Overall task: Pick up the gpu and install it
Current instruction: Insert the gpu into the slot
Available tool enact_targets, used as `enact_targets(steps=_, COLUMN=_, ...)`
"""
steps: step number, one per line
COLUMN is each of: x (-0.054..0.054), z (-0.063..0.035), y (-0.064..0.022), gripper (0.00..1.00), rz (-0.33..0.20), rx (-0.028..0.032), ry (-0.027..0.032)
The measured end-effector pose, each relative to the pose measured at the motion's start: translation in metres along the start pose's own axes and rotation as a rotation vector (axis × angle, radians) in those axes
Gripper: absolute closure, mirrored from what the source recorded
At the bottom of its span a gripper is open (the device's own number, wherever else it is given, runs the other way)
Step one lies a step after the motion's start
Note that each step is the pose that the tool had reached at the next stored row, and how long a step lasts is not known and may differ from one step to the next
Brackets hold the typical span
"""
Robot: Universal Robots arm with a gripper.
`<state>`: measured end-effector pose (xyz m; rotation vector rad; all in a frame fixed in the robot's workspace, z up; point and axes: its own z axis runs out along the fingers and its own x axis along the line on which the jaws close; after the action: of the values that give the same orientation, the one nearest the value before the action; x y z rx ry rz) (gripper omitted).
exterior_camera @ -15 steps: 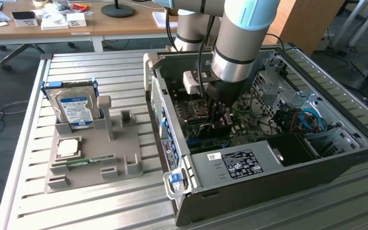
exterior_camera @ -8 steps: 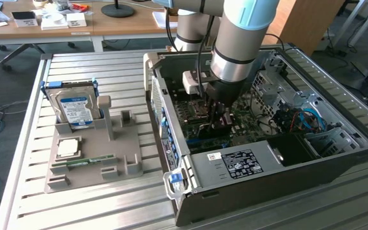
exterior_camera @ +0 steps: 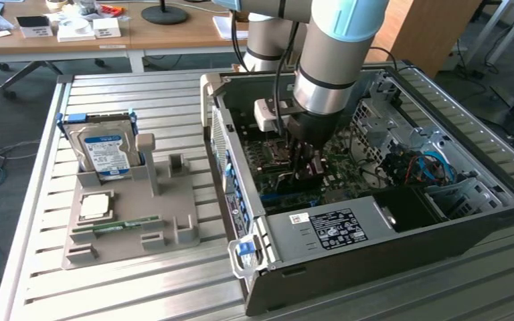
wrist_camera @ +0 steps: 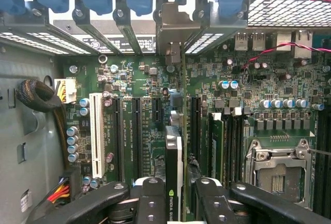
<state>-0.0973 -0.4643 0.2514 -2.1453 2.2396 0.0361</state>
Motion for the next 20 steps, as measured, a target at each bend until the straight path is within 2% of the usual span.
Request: enact_targets(steps=20, x=-0.0007, z=0.0016, y=0.0001, gripper=0.74, rz=0.001, rx=0.0, ry=0.0001)
